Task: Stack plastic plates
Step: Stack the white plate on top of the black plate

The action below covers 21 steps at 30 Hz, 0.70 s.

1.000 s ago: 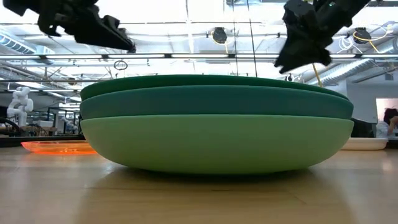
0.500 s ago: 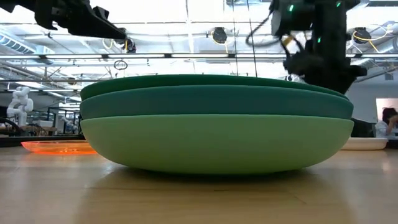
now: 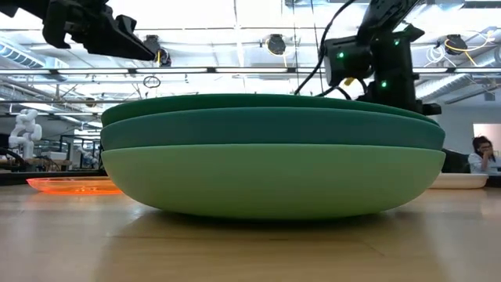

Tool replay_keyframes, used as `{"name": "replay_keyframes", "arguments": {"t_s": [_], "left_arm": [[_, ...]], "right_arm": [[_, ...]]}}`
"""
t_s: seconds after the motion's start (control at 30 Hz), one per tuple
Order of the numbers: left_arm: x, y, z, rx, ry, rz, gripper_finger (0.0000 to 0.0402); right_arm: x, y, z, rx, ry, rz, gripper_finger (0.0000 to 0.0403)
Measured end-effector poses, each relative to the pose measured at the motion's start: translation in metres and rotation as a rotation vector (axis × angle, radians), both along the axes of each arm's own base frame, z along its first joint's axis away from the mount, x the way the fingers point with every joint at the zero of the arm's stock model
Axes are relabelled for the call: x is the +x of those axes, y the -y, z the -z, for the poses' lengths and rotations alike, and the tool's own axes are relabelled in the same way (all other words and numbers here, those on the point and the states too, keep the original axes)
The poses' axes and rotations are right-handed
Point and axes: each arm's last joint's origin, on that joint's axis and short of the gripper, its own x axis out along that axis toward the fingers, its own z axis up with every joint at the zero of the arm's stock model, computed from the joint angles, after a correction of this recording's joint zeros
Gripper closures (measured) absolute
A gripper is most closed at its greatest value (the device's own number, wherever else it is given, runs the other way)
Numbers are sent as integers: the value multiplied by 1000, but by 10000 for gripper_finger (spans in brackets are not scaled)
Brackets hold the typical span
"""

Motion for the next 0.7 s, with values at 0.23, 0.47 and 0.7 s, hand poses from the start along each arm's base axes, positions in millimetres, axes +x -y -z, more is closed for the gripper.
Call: {"name": "replay_keyframes", "arguments": {"t_s": [0.23, 0.47, 0.7], "left_arm": [[-1, 0, 2, -2, -21, -3, 325], [-1, 0, 2, -17, -18, -10, 325], [-1, 0, 2, -23, -16, -12, 325]], "right_arm": [[5, 9, 2, -47, 45, -12, 273], [4, 9, 8, -76, 56, -18, 273], [-10, 6, 35, -71, 52, -18, 273]]}}
